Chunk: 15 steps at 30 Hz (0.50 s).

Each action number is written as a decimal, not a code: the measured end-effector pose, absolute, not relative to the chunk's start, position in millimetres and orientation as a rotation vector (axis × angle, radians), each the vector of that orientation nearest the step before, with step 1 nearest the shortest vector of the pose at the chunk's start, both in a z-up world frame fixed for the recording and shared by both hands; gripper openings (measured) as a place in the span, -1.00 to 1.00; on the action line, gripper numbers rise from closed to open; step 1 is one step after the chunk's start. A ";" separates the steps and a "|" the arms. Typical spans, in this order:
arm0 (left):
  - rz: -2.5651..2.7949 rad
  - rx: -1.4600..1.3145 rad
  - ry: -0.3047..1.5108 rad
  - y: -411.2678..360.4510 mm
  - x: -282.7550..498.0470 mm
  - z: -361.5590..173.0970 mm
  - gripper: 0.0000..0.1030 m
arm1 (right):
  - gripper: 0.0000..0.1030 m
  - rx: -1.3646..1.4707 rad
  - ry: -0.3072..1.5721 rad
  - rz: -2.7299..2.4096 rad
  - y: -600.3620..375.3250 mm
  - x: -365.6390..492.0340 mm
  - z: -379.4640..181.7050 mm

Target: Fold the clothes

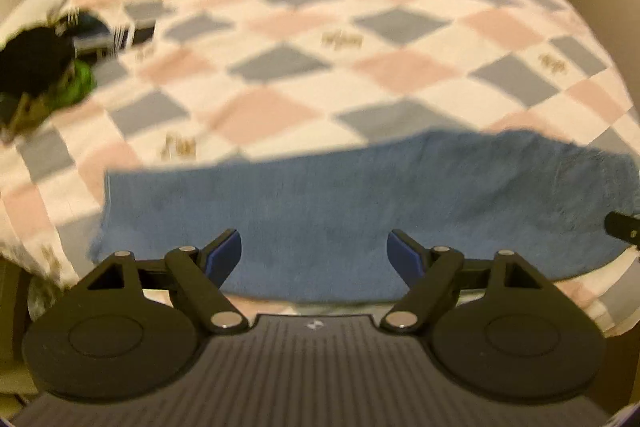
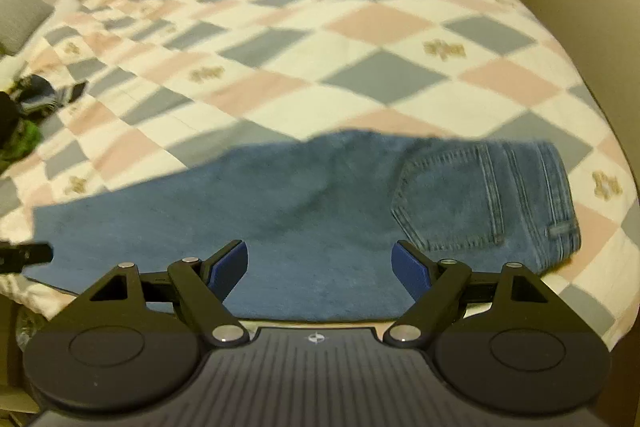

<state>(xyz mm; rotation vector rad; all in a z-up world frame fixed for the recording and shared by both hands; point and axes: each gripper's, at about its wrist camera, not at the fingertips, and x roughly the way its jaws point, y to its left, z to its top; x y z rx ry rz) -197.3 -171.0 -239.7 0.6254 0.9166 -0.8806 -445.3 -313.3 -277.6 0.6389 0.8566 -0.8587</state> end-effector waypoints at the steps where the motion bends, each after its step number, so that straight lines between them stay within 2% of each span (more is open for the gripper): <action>1: -0.891 0.623 0.898 -173.7 -200.2 -232.0 0.51 | 0.62 0.625 0.850 -0.862 -312.6 -444.0 -270.8; 9: -0.974 0.591 0.821 -185.9 -218.8 -197.1 0.51 | 0.66 0.621 0.776 -0.869 -318.8 -445.1 -241.4; 14: -1.069 0.604 0.850 -191.4 -217.3 -208.6 0.50 | 0.65 0.657 0.774 -0.877 -327.3 -451.0 -249.5; 15: -1.088 0.611 0.860 -194.2 -215.2 -215.2 0.42 | 0.60 0.668 0.781 -0.880 -329.6 -451.7 -255.0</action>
